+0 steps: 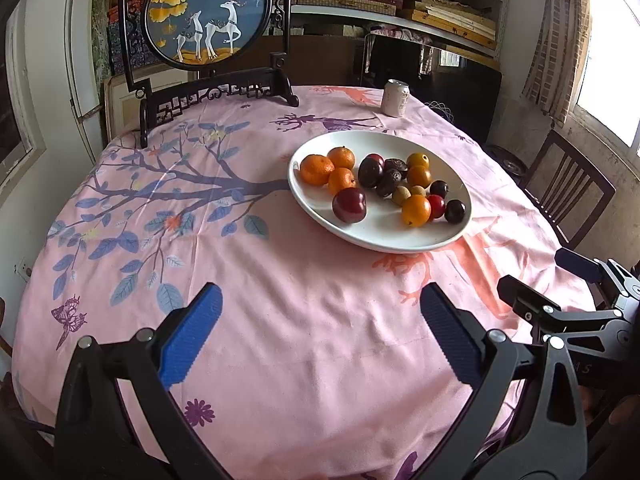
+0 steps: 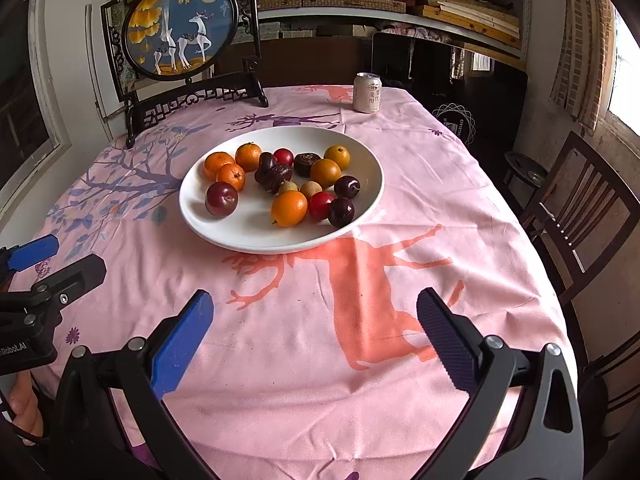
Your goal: Organize fruits
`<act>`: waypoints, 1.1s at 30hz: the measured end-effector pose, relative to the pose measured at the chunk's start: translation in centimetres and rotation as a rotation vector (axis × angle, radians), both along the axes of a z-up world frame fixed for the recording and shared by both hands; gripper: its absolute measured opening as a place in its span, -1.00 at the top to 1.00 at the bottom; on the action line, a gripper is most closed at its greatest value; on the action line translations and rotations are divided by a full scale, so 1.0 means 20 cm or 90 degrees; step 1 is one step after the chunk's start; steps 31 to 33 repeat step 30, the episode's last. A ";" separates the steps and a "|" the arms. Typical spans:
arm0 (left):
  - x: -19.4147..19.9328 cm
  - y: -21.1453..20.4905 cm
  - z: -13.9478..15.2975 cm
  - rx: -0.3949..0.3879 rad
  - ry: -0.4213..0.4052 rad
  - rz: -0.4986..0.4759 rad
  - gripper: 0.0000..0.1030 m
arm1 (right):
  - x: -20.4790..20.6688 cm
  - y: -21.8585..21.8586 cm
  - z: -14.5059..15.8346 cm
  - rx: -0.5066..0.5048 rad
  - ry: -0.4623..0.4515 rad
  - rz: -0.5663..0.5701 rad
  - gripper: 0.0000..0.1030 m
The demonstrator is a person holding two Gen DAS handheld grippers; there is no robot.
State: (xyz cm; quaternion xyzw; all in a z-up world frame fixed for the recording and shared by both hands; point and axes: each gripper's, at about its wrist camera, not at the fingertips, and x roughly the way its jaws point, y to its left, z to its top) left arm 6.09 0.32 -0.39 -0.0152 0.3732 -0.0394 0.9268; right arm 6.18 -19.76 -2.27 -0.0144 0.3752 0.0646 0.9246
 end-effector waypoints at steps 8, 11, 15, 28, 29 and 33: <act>0.00 0.01 0.00 -0.003 0.004 0.007 -0.96 | -0.01 0.02 0.01 0.000 -0.002 0.005 -0.97; 0.00 0.02 0.00 -0.004 0.003 0.007 -0.96 | -0.01 0.02 0.01 0.001 0.001 0.005 -0.97; 0.01 0.01 0.00 0.001 0.001 0.007 -0.96 | -0.01 0.02 0.01 0.001 0.003 0.005 -0.97; 0.01 0.02 -0.01 0.004 0.012 0.018 -0.96 | -0.01 0.02 0.01 0.003 0.005 0.005 -0.97; 0.01 0.02 -0.01 0.006 0.012 0.018 -0.96 | -0.01 0.02 0.01 0.003 0.005 0.005 -0.97; 0.01 0.02 -0.01 0.005 0.013 0.017 -0.96 | -0.01 0.02 0.01 0.003 0.005 0.004 -0.97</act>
